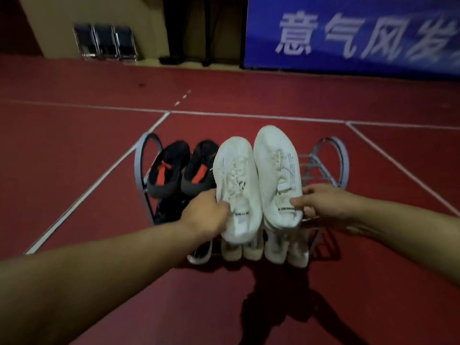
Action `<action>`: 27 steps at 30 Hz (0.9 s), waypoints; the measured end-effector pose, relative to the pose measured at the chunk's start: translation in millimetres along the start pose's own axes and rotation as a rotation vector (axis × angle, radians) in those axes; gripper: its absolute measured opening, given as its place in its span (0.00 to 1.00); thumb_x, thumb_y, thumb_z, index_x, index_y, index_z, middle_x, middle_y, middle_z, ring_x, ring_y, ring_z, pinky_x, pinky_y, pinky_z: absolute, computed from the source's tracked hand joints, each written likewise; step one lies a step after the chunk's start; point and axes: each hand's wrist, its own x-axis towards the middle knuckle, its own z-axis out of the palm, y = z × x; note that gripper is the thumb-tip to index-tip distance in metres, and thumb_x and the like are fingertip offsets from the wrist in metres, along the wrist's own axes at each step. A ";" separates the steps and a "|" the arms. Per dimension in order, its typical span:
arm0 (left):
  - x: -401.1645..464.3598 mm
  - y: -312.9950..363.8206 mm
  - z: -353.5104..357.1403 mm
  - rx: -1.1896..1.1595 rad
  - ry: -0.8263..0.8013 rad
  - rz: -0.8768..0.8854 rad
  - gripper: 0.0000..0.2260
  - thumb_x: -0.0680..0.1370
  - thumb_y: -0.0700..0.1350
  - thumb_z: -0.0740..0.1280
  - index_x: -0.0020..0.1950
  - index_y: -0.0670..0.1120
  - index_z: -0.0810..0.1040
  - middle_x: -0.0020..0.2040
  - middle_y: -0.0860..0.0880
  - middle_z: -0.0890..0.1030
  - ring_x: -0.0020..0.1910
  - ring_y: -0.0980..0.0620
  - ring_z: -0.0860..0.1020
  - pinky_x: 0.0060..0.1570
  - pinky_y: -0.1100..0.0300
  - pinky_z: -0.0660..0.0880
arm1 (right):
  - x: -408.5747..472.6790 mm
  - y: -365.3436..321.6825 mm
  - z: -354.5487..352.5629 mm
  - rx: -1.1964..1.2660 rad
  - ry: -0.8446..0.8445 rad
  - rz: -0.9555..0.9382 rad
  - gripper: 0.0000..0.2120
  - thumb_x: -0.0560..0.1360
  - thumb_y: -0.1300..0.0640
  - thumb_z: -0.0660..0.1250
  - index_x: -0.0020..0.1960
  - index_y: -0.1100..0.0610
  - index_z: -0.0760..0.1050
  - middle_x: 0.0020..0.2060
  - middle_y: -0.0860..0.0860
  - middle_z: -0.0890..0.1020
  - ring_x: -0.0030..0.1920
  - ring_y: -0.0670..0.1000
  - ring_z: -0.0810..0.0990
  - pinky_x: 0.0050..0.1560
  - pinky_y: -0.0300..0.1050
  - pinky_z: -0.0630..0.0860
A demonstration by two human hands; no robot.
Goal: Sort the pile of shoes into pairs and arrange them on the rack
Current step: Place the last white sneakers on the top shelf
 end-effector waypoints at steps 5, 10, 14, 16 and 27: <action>97.2 29.1 4.0 0.022 0.267 0.006 0.16 0.80 0.54 0.57 0.45 0.46 0.79 0.49 0.41 0.83 0.50 0.39 0.80 0.49 0.52 0.75 | 59.0 -55.0 -3.4 0.018 0.304 -0.027 0.08 0.78 0.62 0.61 0.43 0.64 0.76 0.36 0.61 0.79 0.32 0.58 0.77 0.37 0.53 0.77; 118.2 -4.9 29.3 0.080 0.266 0.071 0.19 0.80 0.49 0.57 0.69 0.46 0.69 0.67 0.42 0.74 0.63 0.41 0.74 0.57 0.51 0.72 | 139.0 -23.0 2.1 -0.215 0.434 0.045 0.14 0.71 0.63 0.63 0.54 0.65 0.79 0.51 0.63 0.83 0.49 0.63 0.83 0.47 0.54 0.81; 94.3 -20.0 49.1 0.555 0.144 0.394 0.25 0.77 0.53 0.56 0.74 0.52 0.60 0.72 0.52 0.67 0.63 0.46 0.70 0.57 0.50 0.73 | 148.2 -12.5 1.8 -0.535 0.357 0.157 0.12 0.69 0.63 0.67 0.52 0.61 0.79 0.45 0.57 0.80 0.46 0.58 0.80 0.37 0.42 0.75; 92.4 -11.8 52.8 0.669 0.143 0.449 0.30 0.75 0.55 0.56 0.77 0.53 0.55 0.76 0.53 0.63 0.65 0.46 0.67 0.60 0.51 0.70 | 155.2 -13.6 -5.4 -0.494 0.297 0.099 0.07 0.73 0.64 0.64 0.50 0.59 0.76 0.41 0.57 0.78 0.39 0.56 0.79 0.39 0.45 0.78; 106.4 -5.9 65.1 0.933 0.110 0.452 0.25 0.78 0.61 0.57 0.74 0.55 0.60 0.73 0.47 0.67 0.69 0.44 0.67 0.65 0.50 0.64 | 154.8 -3.3 -22.5 -0.257 0.204 0.071 0.08 0.77 0.58 0.62 0.42 0.61 0.75 0.32 0.58 0.77 0.28 0.55 0.78 0.24 0.40 0.74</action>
